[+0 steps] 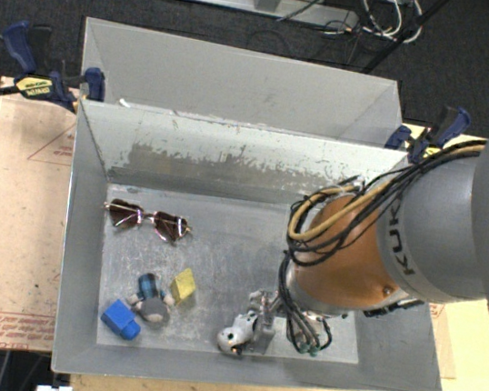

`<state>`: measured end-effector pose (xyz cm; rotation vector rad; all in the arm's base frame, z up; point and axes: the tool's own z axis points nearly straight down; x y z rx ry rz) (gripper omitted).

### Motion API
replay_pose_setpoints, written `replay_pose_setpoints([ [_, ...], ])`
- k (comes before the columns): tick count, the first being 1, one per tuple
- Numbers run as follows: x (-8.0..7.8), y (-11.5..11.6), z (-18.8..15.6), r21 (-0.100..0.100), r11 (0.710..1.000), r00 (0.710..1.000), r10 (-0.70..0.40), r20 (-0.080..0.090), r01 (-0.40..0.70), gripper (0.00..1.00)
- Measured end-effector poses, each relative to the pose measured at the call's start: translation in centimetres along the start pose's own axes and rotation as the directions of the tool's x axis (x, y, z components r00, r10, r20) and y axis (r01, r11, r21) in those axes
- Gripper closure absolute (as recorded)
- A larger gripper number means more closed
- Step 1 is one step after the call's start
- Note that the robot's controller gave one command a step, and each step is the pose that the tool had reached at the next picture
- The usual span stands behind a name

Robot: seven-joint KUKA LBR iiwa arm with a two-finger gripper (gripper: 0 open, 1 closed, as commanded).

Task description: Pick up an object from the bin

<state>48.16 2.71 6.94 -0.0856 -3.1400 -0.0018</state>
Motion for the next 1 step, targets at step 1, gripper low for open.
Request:
replay_pose_setpoints([
  [1, 0.0, -0.01, 0.0, 0.0, 1.0, 1.0, 0.0, 0.0, 0.0, 1.0],
])
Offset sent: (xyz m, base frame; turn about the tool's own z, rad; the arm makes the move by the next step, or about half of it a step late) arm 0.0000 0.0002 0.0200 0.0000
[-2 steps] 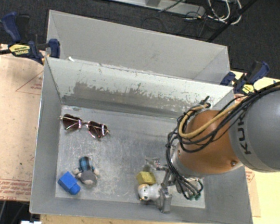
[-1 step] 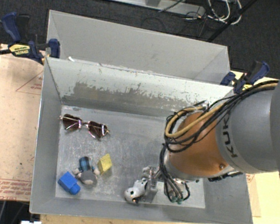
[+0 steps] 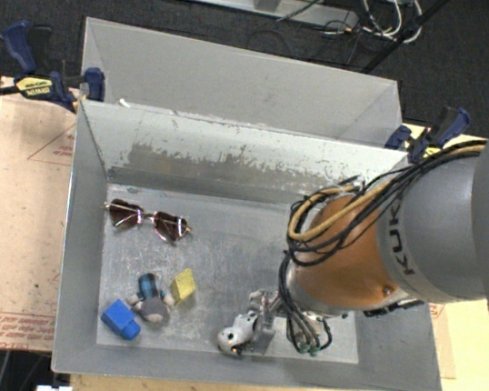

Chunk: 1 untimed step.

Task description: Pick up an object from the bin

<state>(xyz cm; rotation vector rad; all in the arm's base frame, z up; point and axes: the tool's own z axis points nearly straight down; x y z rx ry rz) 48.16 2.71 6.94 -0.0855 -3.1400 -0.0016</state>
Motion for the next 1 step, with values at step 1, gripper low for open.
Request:
replay_pose_setpoints([
  [1, 0.05, 0.0, -0.25, 0.0, 1.0, 1.0, 0.001, -0.002, -0.001, 1.0],
])
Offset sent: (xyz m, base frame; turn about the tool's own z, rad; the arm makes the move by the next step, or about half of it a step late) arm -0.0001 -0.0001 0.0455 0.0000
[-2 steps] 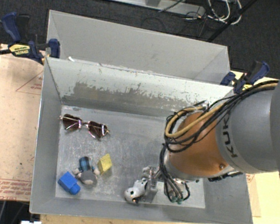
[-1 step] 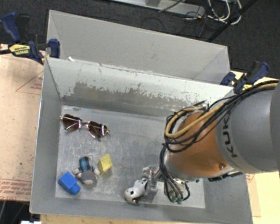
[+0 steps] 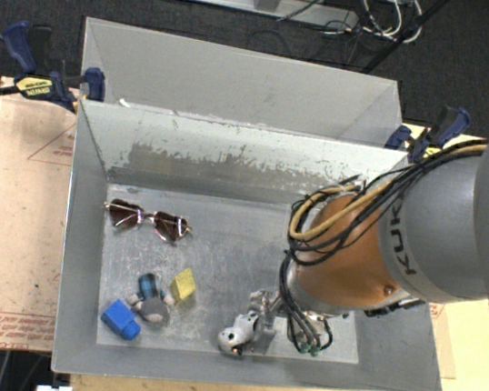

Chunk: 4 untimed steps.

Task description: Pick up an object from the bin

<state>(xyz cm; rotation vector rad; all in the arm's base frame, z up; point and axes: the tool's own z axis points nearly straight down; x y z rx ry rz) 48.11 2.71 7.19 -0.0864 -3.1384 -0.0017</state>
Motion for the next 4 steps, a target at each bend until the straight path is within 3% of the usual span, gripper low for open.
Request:
replay_pose_setpoints([
  [2, 0.2, 0.0, -2.7, 0.001, 1.0, 1.0, 0.0, -0.007, 0.0, 1.0],
  [4, 0.1, 0.0, -7.2, 0.0, 1.0, 1.0, 0.0, -0.002, 0.0, 1.0],
])
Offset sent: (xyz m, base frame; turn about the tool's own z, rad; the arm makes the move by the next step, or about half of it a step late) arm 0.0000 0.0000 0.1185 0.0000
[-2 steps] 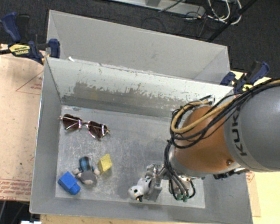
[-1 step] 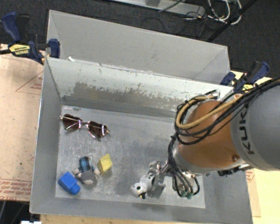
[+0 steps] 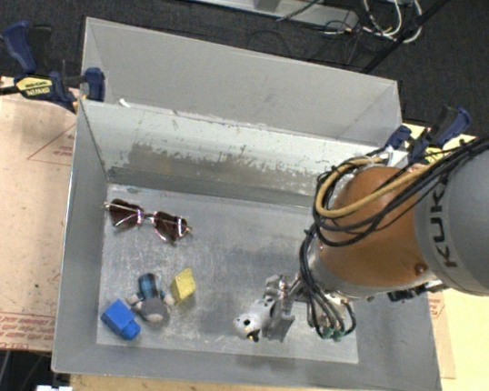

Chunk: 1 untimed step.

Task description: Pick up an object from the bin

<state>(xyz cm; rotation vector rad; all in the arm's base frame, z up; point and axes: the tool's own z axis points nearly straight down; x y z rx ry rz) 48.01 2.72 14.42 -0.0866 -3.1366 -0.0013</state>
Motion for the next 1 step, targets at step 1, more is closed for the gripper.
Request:
replay_pose_setpoints([
  [1, -0.06, 0.01, -1.65, 0.0, 1.0, 1.0, 0.0, 0.004, 0.0, 1.0],
])
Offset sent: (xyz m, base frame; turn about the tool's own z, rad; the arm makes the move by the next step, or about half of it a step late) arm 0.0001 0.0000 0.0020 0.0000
